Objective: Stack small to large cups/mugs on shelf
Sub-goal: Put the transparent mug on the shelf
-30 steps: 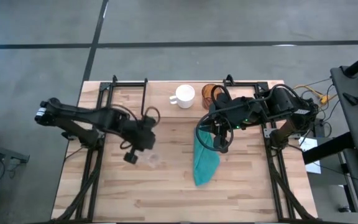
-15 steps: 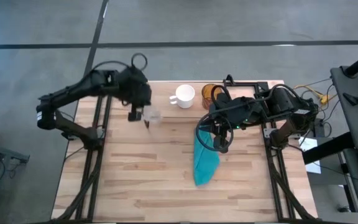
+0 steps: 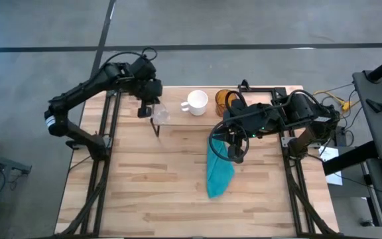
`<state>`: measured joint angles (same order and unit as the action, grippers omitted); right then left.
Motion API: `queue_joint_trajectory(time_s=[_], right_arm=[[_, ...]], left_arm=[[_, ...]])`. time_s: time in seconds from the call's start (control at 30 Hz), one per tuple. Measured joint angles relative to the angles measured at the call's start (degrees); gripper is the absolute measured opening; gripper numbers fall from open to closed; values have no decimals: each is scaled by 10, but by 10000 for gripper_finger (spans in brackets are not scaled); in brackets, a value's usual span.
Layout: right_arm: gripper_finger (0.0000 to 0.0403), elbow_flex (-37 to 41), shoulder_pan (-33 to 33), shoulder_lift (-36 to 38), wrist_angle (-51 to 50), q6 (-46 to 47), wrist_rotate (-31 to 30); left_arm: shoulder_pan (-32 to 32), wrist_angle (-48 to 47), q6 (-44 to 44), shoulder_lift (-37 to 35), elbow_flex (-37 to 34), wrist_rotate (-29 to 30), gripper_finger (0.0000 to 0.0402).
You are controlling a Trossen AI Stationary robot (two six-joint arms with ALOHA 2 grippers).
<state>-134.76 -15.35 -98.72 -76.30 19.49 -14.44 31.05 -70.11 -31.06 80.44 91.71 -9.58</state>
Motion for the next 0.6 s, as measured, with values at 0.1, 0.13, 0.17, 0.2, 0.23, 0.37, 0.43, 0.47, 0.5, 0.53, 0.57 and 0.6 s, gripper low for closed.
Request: queue_joint_trajectory(time_s=[0.1, 0.13, 0.17, 0.2, 0.23, 0.37, 0.43, 0.47, 0.5, 0.53, 0.57, 0.6], right_arm=[[68, 0, 0, 0, 0, 0, 0], [68, 0, 0, 0, 0, 0, 0], [68, 0, 0, 0, 1, 0, 0], [68, 0, 0, 0, 1, 0, 0], [68, 0, 0, 0, 1, 0, 0], [68, 0, 0, 0, 1, 0, 0], [68, 0, 0, 0, 1, 0, 0], [68, 0, 0, 0, 1, 0, 0], [68, 0, 0, 0, 1, 0, 0], [68, 0, 0, 0, 1, 0, 0], [68, 0, 0, 0, 1, 0, 0], [68, 0, 0, 0, 1, 0, 0]], left_arm=[[3, 2, -15, 26, 15, 0, 0], [3, 2, -19, 35, 24, 0, 0], [4, 5, -23, 42, 32, 0, 0], [5, 7, -26, 50, 41, 0, 0], [5, 6, -28, 59, 50, 0, 0], [12, -4, -29, 92, 94, 0, 0], [16, -16, -39, 107, 119, 0, 0], [18, -28, -47, 114, 129, 1, 0], [20, -44, -54, 121, 139, 3, 0], [21, -57, -56, 129, 151, 4, 0], [21, -69, -56, 137, 162, 7, 0], [23, -82, -57, 142, 170, 9, 0]])
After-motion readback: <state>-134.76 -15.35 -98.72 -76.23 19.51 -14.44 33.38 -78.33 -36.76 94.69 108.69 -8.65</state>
